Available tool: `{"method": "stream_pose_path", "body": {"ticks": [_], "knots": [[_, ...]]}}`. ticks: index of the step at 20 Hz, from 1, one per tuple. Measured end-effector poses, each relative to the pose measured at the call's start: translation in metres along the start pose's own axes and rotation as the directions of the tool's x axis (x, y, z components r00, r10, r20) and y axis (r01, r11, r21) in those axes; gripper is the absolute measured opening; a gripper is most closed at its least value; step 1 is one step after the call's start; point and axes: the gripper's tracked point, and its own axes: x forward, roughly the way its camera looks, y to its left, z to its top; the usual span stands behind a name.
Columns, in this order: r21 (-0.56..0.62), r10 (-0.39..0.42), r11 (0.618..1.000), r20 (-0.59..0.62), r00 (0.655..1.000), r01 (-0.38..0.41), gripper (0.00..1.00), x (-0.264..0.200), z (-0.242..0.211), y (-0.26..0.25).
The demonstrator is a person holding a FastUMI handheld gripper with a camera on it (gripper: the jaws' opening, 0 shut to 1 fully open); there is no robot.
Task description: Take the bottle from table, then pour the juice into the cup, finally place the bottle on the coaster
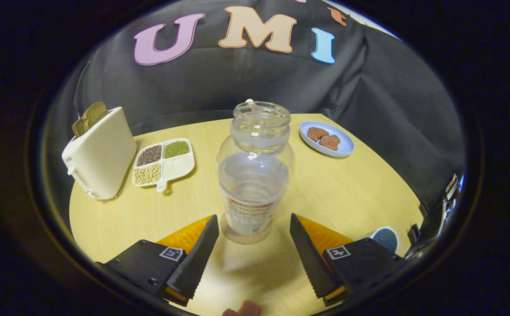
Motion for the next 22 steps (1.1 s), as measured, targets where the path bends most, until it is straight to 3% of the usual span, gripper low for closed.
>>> {"method": "stream_pose_path", "body": {"ticks": [6, 10, 22], "knots": [[-0.025, 0.15, 0.988, 0.027, 0.988, -0.15, 1.0, -0.046, 0.01, -0.004], [-0.061, 0.191, 0.98, 0.057, 0.98, -0.188, 1.0, -0.078, 0.028, -0.023], [-0.104, 0.345, 0.939, 0.284, 0.895, -0.329, 1.0, -0.185, 0.151, -0.061]]}}
